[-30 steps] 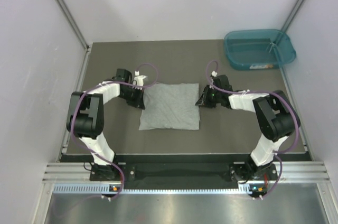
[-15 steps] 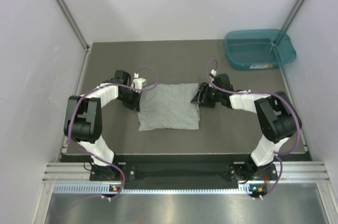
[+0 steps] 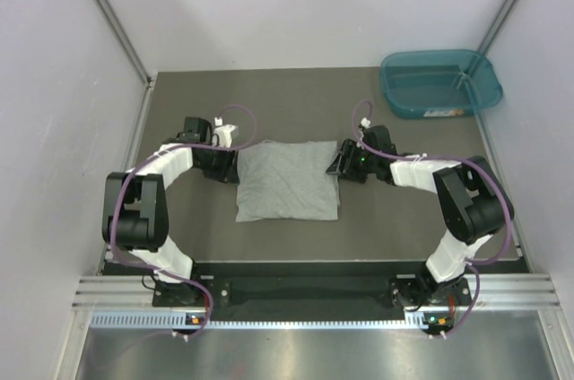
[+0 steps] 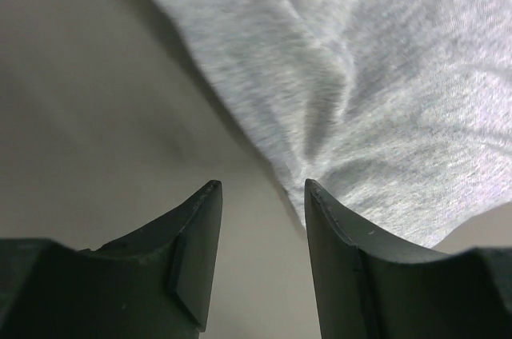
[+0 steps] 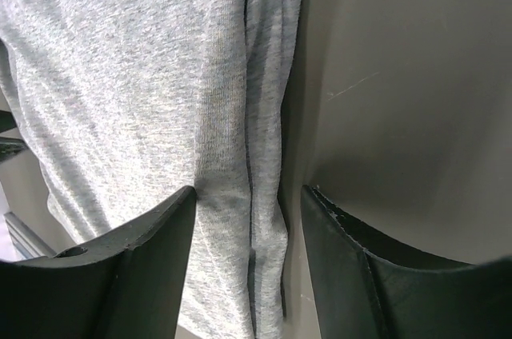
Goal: Fold and stack the t-shirts
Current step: Neatly place the folded tshirt to the corner
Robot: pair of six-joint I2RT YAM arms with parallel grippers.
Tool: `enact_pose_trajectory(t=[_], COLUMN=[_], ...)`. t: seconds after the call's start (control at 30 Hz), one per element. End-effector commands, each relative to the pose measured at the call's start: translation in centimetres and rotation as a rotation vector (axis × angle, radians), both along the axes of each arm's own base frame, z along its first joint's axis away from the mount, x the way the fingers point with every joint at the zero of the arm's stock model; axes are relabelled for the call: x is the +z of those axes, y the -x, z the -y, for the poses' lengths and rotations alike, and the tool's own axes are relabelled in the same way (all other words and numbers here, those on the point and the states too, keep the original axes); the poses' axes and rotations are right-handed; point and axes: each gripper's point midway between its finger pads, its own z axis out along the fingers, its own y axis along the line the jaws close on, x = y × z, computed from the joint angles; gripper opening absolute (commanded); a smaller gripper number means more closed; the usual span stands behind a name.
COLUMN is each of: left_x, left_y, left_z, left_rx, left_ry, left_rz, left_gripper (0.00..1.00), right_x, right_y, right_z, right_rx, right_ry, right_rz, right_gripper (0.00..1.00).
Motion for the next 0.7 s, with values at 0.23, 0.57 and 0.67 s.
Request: enact_pose_trajectory(t=[0.23,0.57,0.67], left_x=[1.4,2.6,3.2], left_y=[-0.7,-0.5,-0.2], left_z=[-0.2,-0.8,-1.1], left_rx=[0.052,0.035,0.024], left_ry=[0.022,-0.016,-0.032], left_rz=[0.044,0.081,0.083], left_gripper=[0.51,0.5,0.5], right_x=[-2.5,-1.9,-1.7], right_y=[0.4,0.1,0.2], right_z=[-0.2,-1.1,0.5], right_rx=[-0.029,0.095,0.079], right_ry=[0.047,0.042,0.048], right_rz=[-0.066,-0.079,-0.08], right_gripper=[0.37,0.0,0.0])
